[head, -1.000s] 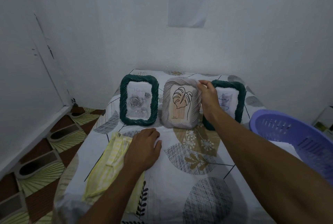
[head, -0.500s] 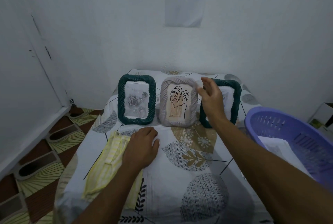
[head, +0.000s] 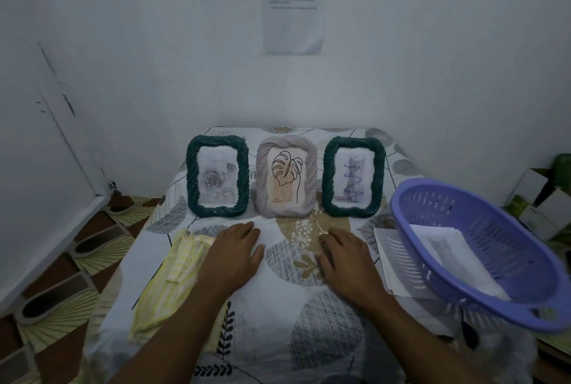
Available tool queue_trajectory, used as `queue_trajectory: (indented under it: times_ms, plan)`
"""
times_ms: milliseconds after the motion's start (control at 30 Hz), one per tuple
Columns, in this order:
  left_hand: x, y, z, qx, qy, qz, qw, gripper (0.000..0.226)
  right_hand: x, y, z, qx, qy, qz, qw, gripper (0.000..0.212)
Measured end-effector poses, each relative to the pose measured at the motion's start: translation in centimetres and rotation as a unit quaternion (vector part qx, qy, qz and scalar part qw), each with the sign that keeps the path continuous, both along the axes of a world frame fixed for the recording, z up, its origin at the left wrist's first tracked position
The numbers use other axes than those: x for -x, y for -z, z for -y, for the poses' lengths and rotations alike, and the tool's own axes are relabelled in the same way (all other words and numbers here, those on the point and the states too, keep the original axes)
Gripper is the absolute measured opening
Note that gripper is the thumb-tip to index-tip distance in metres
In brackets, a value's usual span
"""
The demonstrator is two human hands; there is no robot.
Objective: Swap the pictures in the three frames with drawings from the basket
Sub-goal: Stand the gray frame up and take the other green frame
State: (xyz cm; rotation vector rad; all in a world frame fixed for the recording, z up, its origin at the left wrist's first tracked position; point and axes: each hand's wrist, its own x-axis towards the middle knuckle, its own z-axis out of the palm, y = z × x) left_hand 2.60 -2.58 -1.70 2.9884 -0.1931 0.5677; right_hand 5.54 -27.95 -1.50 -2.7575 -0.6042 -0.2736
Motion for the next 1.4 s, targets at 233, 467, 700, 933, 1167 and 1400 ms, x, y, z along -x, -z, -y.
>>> queue_trajectory:
  times_ms: [233, 467, 700, 933, 1167, 1400]
  plan:
    - [-0.4, -0.1, 3.6, -0.013, 0.019, -0.012, 1.0, 0.043, -0.3, 0.2, 0.2, -0.036, 0.007, 0.004, 0.999, 0.042]
    - [-1.3, 1.5, 6.8, 0.101, 0.028, -0.063, 0.992, 0.069, -1.4, -0.3, 0.6, -0.174, 0.005, -0.032, 0.984, 0.033]
    - [-1.4, 1.8, 6.7, 0.102, 0.025, -0.053, 0.993, 0.073, -7.2, -10.8, 1.7, -0.362, 0.088, 0.023, 0.928, 0.031]
    - [-1.4, 1.9, 6.7, 0.101, 0.027, -0.029, 0.994, 0.066, -14.0, -14.0, 4.5, -0.336, 0.226, -0.141, 0.904, 0.047]
    - [-1.1, 1.7, 6.7, 0.099, 0.033, -0.001, 0.995, 0.059, -16.6, -11.2, 5.9, -0.468, 0.194, -0.205, 0.838, 0.01]
    - [-0.9, 1.2, 6.6, 0.14, 0.054, 0.006, 0.989, 0.051, -13.1, -14.5, 6.4, -0.546, 0.148, -0.124, 0.815, 0.012]
